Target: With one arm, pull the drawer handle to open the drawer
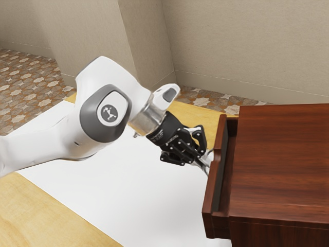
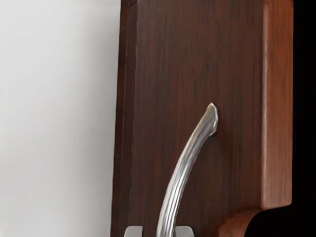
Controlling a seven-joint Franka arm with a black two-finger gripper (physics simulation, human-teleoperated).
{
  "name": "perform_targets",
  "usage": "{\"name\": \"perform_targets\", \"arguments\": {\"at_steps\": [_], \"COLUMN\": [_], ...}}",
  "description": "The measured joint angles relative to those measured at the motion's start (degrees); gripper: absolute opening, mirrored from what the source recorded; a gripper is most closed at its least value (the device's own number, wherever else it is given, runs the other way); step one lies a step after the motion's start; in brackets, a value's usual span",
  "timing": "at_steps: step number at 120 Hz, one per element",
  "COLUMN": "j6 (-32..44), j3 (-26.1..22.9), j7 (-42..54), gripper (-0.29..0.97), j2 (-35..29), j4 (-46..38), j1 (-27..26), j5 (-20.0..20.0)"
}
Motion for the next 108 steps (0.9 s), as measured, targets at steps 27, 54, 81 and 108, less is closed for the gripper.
{"name": "perform_targets", "arguments": {"at_steps": [27, 54, 81, 108], "j6": [-0.53, -0.72, -0.83, -1.01], "j3": [0.68, 1.93, 2.77, 5.55], "j7": [0.55, 0.96, 1.51, 2.15], "gripper": [-0.03, -0.03, -0.03, -0.03], "j2": [-1.33, -2.37, -3.64, -5.07], "j4": [-1.05, -2.5, -3.57, -5.26], "j1": [0.51, 0.23, 0.31, 0.16], "j5": [-0.04, 0.05, -0.09, -0.05]}}
